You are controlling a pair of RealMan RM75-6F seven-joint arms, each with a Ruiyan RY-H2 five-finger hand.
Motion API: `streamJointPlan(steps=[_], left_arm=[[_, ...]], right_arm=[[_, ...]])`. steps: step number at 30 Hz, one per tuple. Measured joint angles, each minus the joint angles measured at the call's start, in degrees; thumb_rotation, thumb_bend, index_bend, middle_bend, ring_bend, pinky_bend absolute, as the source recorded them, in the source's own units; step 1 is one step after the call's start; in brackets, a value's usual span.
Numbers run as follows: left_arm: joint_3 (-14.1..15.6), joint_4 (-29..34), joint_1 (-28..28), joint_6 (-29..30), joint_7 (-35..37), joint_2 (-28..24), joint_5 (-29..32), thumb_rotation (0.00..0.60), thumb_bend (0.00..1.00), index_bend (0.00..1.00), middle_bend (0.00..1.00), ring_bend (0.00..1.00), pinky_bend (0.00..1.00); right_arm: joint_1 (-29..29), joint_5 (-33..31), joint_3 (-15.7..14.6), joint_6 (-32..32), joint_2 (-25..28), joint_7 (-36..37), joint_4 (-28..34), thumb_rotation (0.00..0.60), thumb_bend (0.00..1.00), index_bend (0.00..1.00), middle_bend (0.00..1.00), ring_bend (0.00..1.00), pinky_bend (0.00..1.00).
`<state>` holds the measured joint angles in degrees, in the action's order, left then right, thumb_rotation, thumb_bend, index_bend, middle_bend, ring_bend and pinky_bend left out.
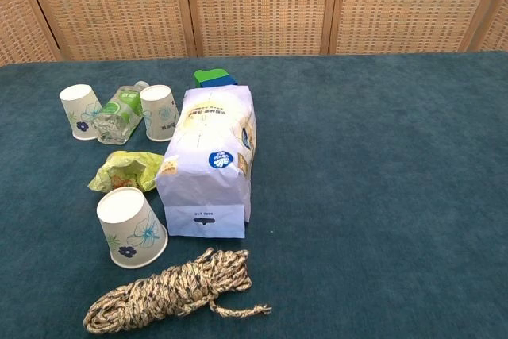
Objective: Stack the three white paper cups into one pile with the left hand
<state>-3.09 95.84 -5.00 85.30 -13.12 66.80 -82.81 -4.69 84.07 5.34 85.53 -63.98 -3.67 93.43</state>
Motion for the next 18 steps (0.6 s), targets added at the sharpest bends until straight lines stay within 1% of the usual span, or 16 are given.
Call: streamJointPlan(steps=[18], left_arm=[[0.0,-0.4,-0.1,-0.2,0.7,0.1,0.0,0.600,0.22,0.00,0.00,0.00,0.00]], right_arm=[[-0.2,0.0,0.1,-0.2,0.1,0.0,0.4,0.600,0.00,0.00,0.00,0.00,0.00]])
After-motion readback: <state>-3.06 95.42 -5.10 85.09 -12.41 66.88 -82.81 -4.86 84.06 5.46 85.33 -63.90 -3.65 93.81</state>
